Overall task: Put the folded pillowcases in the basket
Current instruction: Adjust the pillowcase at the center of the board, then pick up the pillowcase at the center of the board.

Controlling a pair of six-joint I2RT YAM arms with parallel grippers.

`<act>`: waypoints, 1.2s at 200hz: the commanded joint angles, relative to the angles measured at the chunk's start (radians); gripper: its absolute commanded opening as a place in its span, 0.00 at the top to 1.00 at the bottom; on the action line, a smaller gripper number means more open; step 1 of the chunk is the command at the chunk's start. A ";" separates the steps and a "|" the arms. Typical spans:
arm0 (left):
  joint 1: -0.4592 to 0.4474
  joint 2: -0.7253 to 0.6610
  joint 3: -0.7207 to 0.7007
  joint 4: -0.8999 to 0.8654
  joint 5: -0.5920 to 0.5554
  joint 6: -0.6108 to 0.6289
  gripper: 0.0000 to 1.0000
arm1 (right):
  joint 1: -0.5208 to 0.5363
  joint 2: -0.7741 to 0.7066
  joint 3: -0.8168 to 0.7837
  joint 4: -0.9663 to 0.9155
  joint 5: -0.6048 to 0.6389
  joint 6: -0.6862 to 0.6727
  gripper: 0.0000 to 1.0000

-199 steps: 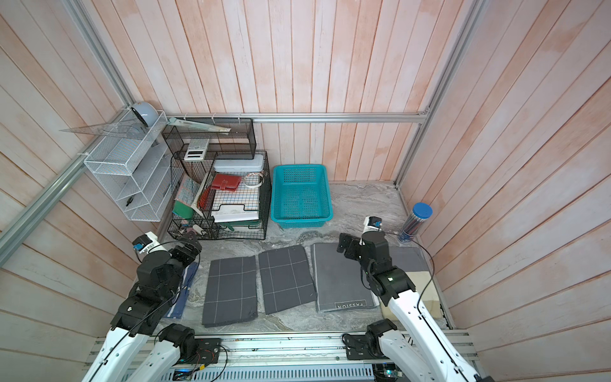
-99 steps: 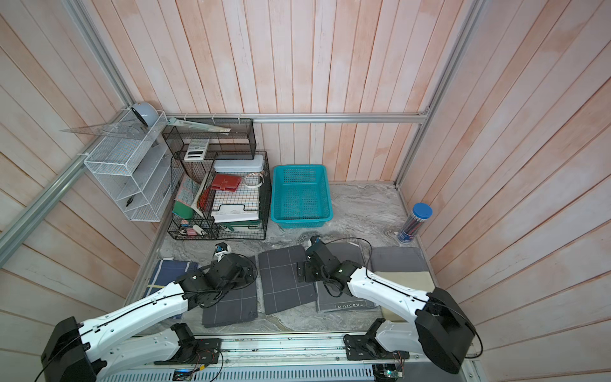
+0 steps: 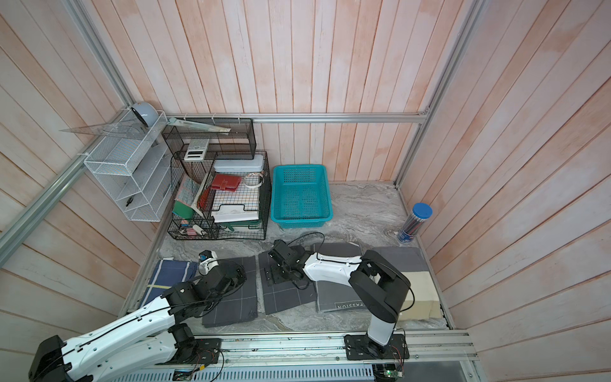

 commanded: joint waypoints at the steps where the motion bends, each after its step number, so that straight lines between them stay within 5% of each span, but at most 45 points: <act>1: 0.008 0.013 -0.016 0.017 -0.007 -0.001 0.00 | -0.019 0.094 0.097 -0.136 -0.017 -0.009 0.03; 69: 0.006 0.180 0.055 0.128 0.079 0.057 0.00 | -0.104 0.083 0.138 -0.067 -0.095 0.010 0.04; 132: 0.000 0.407 0.236 0.193 0.135 0.109 0.06 | -0.234 -0.188 0.017 -0.165 -0.008 -0.024 0.05; 240: -0.013 0.669 0.388 0.119 0.112 0.094 0.21 | -0.285 -0.172 -0.100 -0.116 -0.090 -0.072 0.28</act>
